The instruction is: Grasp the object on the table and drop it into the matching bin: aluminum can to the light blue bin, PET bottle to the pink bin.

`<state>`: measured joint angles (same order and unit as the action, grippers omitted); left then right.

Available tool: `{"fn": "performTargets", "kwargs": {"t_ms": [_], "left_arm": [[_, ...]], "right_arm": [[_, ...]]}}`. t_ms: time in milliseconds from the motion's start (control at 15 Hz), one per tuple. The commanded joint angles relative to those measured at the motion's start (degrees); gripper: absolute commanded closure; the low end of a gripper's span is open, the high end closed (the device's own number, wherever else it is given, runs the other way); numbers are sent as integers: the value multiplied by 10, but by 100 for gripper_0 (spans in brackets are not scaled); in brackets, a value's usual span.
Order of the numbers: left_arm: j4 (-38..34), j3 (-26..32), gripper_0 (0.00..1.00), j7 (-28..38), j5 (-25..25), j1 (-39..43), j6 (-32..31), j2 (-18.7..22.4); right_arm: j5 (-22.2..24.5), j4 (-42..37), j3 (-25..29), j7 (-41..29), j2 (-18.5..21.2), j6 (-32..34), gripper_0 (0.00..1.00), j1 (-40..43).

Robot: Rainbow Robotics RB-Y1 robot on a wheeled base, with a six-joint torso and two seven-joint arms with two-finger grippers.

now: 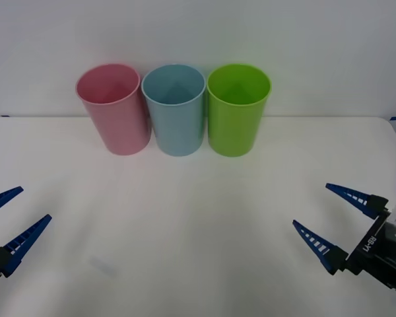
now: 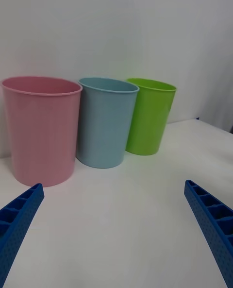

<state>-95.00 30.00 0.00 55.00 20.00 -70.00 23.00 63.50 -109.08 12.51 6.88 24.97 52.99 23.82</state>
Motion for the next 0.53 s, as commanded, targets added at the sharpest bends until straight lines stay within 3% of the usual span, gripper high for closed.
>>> {"fn": "performTargets", "kwargs": {"t_ms": [67,333,533], "left_arm": [[0,0,0,0,0,0,0,0],[0,0,0,0,0,0,0,0],[0,0,0,0,0,0,0,0]], "right_arm": [[-11,52,42,6,-1,70,0,-12],[-17,120,96,8,0,154,0,-31],[-17,132,115,9,1,168,0,-22]]}}
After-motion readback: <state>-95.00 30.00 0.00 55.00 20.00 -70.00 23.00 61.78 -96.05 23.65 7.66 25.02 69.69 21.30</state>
